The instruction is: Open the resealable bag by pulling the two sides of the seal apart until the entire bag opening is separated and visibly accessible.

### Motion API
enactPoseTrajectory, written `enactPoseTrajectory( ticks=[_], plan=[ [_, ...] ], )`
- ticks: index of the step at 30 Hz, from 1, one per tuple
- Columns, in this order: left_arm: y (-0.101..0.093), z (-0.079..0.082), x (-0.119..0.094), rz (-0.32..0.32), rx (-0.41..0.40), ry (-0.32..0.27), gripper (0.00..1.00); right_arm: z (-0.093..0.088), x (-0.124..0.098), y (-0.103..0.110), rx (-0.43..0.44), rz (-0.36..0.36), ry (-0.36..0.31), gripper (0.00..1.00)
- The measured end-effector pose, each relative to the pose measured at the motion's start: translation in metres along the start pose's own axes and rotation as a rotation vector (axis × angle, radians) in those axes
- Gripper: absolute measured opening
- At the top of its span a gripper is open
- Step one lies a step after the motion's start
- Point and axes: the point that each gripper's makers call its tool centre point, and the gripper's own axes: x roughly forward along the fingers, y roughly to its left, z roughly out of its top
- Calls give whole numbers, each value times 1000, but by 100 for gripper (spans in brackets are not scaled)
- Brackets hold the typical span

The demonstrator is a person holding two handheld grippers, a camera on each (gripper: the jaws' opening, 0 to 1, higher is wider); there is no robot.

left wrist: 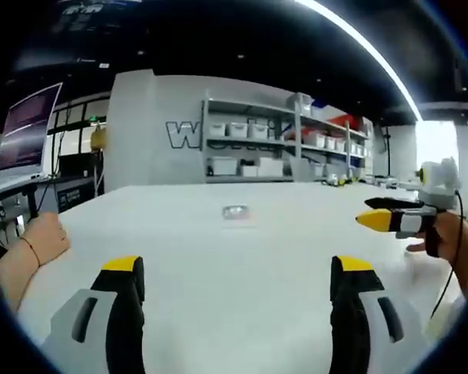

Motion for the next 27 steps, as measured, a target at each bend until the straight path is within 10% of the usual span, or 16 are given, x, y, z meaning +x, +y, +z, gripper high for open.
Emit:
enactPoseTrajectory(
  ticks=[27],
  plan=[
    [-10, -1, 0, -37, -7, -5, 99, -2, -15, 0, 37, -10, -60, 82]
  ],
)
